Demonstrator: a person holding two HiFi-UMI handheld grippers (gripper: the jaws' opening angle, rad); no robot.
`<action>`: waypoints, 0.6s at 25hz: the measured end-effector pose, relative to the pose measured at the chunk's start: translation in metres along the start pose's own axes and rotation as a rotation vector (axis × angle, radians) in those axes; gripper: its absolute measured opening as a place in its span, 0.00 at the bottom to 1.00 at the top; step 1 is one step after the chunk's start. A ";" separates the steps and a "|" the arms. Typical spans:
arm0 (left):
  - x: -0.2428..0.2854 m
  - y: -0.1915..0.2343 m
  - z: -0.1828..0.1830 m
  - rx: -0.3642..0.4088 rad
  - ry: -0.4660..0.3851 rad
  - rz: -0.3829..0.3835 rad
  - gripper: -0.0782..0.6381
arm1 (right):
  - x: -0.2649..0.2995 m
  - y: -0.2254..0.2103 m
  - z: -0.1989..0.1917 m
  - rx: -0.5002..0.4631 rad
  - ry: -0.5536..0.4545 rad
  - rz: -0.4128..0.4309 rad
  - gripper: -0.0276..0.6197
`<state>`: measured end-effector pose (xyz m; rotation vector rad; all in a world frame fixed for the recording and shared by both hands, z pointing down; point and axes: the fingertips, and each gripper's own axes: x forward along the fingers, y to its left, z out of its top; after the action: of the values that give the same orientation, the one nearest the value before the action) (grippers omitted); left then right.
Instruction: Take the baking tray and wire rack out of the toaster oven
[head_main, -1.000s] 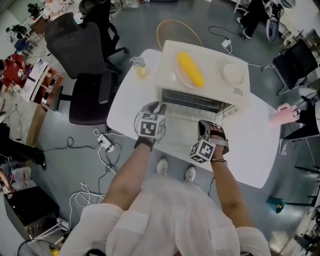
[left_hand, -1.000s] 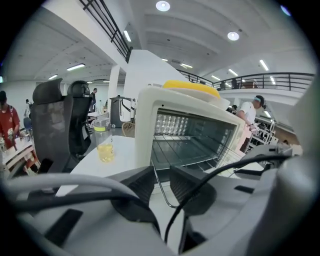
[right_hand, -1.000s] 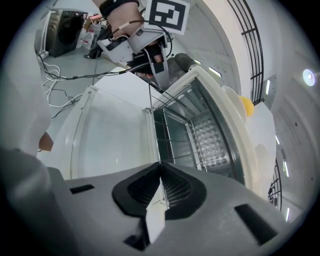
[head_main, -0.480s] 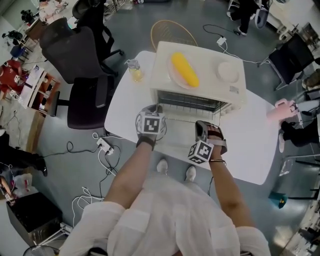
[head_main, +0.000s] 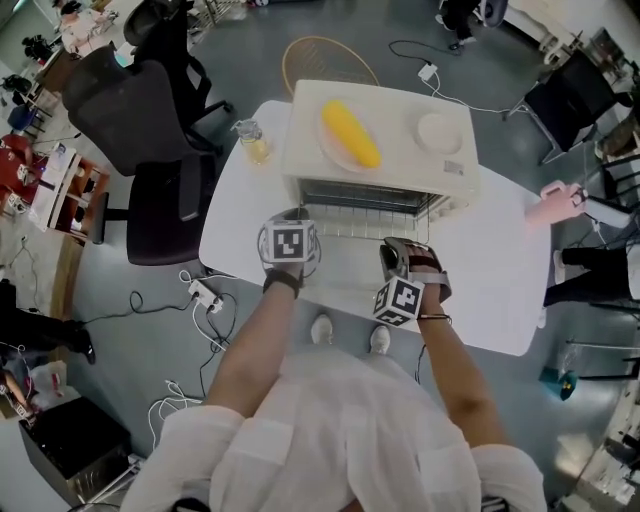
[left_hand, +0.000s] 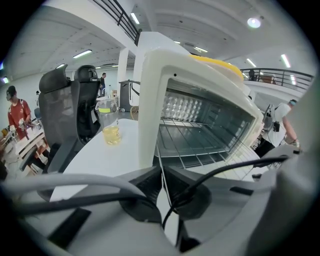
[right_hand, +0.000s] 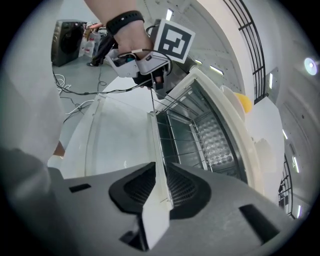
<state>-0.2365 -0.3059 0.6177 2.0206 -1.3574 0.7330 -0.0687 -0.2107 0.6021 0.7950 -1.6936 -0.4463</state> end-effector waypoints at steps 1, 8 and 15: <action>0.000 0.000 0.000 0.000 0.000 0.001 0.13 | -0.004 0.001 0.001 0.009 -0.006 0.015 0.15; 0.000 -0.001 -0.001 0.002 0.001 0.011 0.13 | -0.031 -0.026 -0.005 0.372 -0.005 0.125 0.15; -0.002 -0.002 0.000 0.014 0.002 0.014 0.13 | -0.011 -0.071 -0.062 0.698 0.178 0.040 0.15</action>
<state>-0.2350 -0.3037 0.6154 2.0225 -1.3705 0.7530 0.0105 -0.2453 0.5646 1.2528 -1.6973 0.2664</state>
